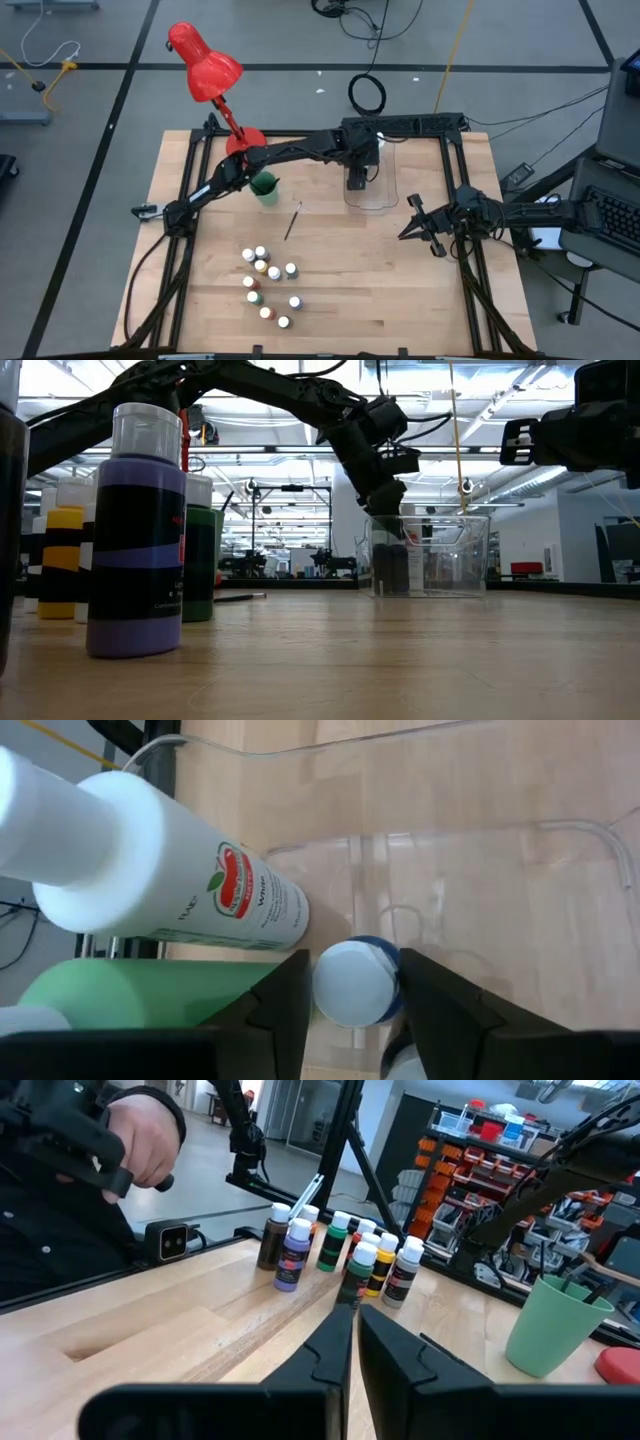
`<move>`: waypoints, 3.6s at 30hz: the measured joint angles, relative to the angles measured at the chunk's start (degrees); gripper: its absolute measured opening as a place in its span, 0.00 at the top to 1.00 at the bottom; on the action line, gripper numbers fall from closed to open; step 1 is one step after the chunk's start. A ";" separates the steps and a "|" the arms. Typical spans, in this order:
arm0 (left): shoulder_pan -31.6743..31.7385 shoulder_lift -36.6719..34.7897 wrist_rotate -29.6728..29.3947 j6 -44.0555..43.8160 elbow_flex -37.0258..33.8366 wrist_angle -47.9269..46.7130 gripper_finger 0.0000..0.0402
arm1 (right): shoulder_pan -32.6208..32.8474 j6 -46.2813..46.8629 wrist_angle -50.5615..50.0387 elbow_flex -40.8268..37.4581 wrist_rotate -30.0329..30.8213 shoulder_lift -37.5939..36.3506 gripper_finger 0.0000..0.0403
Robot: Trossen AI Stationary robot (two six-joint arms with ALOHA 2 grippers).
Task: Pick & Place Paint Supplies
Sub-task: Put the small blue paint bottle into the transparent bin
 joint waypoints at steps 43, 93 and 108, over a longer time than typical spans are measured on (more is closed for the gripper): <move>-22.52 -77.43 -17.94 -28.26 -74.11 13.36 0.96 | 0.13 4.41 -2.93 0.01 0.24 1.18 0.96; -9.92 -95.69 -10.10 -19.15 -120.58 70.62 0.98 | 18.85 7.75 15.91 48.38 10.51 71.35 0.83; -9.88 -95.69 -11.02 -16.31 -120.58 67.94 0.96 | 21.22 8.93 16.20 66.72 4.24 90.72 0.41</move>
